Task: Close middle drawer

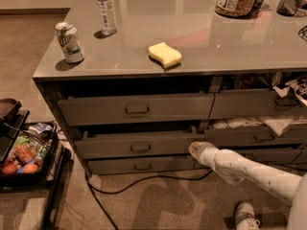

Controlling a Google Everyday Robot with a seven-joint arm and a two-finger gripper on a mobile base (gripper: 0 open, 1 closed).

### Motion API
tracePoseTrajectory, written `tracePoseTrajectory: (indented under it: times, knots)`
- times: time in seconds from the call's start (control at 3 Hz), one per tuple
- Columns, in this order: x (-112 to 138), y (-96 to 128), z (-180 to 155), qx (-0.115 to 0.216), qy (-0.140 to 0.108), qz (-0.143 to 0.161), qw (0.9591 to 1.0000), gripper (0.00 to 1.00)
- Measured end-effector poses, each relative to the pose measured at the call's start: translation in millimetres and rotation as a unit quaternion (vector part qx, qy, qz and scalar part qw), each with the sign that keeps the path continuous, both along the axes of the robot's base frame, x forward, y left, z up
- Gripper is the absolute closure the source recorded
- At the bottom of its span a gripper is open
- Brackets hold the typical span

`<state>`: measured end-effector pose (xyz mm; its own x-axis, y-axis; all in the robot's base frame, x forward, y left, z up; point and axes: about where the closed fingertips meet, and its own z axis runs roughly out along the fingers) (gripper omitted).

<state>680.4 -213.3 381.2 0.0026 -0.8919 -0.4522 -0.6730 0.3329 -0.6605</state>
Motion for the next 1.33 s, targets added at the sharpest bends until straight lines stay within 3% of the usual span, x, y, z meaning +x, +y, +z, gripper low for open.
tracePoseTrajectory:
  times: [0.33,0.67,1.0,1.33]
  knots:
    - [14,11,-6,0.008,0.001,0.007,0.9999,1.0]
    - [30,37,-7,0.028,-0.001,0.032,0.9991,1.0]
    - [27,40,-7,0.026,0.0,0.036,0.999,1.0]
    - [-4,44,-2,0.024,0.0,0.055,0.9982,1.0]
